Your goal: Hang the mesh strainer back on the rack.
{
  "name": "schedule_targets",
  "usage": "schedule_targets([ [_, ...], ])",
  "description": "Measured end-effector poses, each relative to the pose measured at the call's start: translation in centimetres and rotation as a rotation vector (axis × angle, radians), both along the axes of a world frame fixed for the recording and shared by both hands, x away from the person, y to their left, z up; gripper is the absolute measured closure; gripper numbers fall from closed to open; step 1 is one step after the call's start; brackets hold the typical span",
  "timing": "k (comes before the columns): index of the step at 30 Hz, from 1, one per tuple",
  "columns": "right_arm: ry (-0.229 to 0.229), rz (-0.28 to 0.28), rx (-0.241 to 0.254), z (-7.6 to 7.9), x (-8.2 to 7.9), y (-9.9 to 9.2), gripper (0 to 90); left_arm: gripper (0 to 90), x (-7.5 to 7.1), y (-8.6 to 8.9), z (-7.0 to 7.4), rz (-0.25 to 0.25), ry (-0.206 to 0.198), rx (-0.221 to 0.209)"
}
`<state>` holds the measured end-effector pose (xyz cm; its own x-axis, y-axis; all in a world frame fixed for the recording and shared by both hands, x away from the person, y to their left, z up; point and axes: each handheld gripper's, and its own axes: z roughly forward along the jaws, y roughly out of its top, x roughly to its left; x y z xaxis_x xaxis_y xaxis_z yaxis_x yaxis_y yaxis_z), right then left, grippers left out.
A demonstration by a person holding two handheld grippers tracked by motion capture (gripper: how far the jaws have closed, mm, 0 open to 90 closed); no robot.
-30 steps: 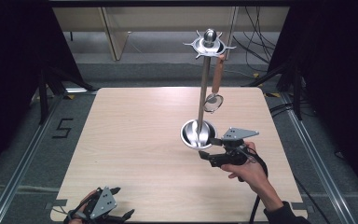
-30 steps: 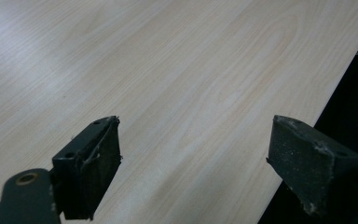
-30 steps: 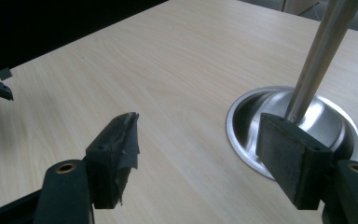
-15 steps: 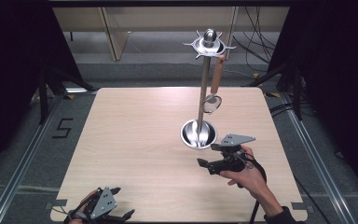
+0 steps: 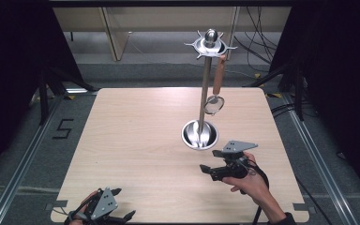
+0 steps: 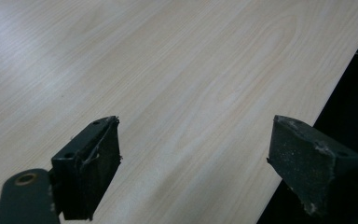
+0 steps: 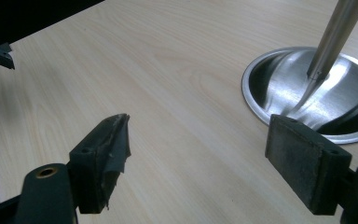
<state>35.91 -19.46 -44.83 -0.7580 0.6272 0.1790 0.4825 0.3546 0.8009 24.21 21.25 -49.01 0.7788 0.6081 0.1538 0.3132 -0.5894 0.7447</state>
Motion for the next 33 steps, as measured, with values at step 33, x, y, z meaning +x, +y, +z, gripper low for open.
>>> schedule_targets([
  [33, -0.033, 0.019, -0.018, -2.4, -2.0, -1.5, 16.2, 15.5, 0.0, -0.1, 0.0, -0.005, -0.002, 0.028],
])
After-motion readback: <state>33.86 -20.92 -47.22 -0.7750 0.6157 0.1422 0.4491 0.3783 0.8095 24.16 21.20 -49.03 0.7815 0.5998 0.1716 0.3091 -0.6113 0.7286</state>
